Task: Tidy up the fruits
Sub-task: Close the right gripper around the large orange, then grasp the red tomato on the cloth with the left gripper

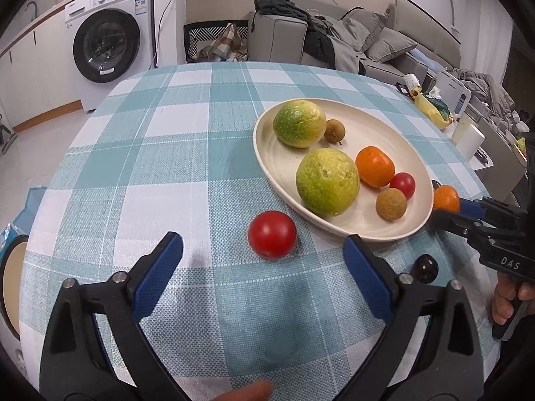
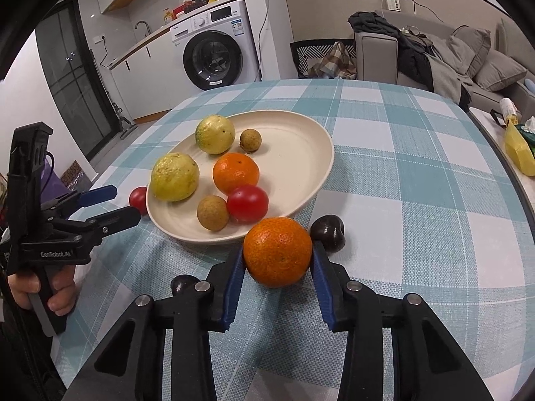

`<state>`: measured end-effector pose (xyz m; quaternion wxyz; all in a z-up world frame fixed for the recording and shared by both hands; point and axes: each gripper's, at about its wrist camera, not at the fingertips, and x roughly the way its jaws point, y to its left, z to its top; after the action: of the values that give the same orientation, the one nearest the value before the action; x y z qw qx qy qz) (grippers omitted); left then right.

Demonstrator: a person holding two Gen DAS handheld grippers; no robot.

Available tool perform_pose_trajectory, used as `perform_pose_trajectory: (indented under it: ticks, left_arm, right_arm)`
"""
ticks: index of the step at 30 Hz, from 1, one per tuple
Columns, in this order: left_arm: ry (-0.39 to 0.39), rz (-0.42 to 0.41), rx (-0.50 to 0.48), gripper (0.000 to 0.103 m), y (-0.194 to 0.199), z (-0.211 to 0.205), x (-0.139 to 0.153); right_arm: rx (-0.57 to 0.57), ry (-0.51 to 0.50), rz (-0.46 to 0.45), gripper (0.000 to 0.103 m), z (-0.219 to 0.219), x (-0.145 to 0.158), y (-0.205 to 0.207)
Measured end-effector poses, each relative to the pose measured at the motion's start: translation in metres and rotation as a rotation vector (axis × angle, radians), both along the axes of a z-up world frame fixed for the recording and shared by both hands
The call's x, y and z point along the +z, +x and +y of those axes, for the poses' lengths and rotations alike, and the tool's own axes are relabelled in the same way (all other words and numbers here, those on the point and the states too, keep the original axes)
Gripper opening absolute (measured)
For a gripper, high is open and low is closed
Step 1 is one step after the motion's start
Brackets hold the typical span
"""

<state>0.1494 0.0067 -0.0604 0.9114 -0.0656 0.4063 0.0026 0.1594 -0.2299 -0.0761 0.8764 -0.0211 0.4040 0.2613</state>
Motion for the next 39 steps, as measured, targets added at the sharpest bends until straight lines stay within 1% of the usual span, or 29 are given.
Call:
perform_pose_trajectory:
  ticks: [1,3,5,10,12,16,18,19,20,21,22,28,34,39]
  left_arm:
    - [-0.005,0.012,0.003,0.087,0.002,0.001,-0.002]
    - [-0.016,0.034,0.007,0.074,0.005,0.004,-0.005]
    - [-0.023,0.048,0.013,0.069,0.007,0.005,-0.008]
    - [-0.022,0.046,0.005,0.064,0.009,0.004,-0.008]
    - [-0.015,0.046,0.005,0.059,0.01,0.004,-0.008]
    - [-0.009,0.044,0.009,0.053,0.011,0.004,-0.007]
    - [-0.008,0.042,0.01,0.047,0.012,0.004,-0.006]
    - [-0.006,0.041,0.01,0.045,0.012,0.004,-0.006]
    - [-0.005,0.037,0.008,0.04,0.012,0.003,-0.005]
    - [-0.006,0.031,0.001,0.032,0.011,0.003,-0.004]
    - [-0.011,0.022,-0.01,0.028,0.01,0.002,-0.003]
    - [-0.014,-0.004,-0.038,0.028,0.007,-0.001,0.001]
    - [-0.029,-0.033,-0.022,0.028,0.002,0.003,0.005]
    - [-0.016,-0.06,-0.012,0.028,-0.004,0.003,0.01]
  right_arm:
    - [0.0,0.001,0.001,0.04,0.0,0.0,0.0]
    - [0.001,0.003,0.003,0.04,0.0,0.0,0.0]
    - [0.001,0.002,0.003,0.04,0.0,0.0,0.0]
    - [0.001,0.003,0.004,0.04,0.0,0.0,0.0]
    - [0.001,0.003,0.003,0.04,0.0,0.0,0.0]
    - [0.001,0.002,0.002,0.04,0.0,0.0,0.0]
    - [0.001,0.003,0.004,0.04,0.0,0.0,0.0]
    - [0.001,0.003,0.004,0.04,0.0,0.0,0.0]
    - [0.001,0.002,0.004,0.04,0.0,0.0,-0.001]
    - [0.001,0.001,0.004,0.04,0.0,0.0,-0.001]
    - [0.001,0.002,0.004,0.04,0.0,0.0,-0.001]
    - [0.001,0.003,0.004,0.04,0.0,0.0,-0.001]
    - [0.002,0.002,-0.001,0.04,0.001,0.0,-0.001]
    - [0.004,0.003,-0.007,0.04,0.001,0.001,-0.002]
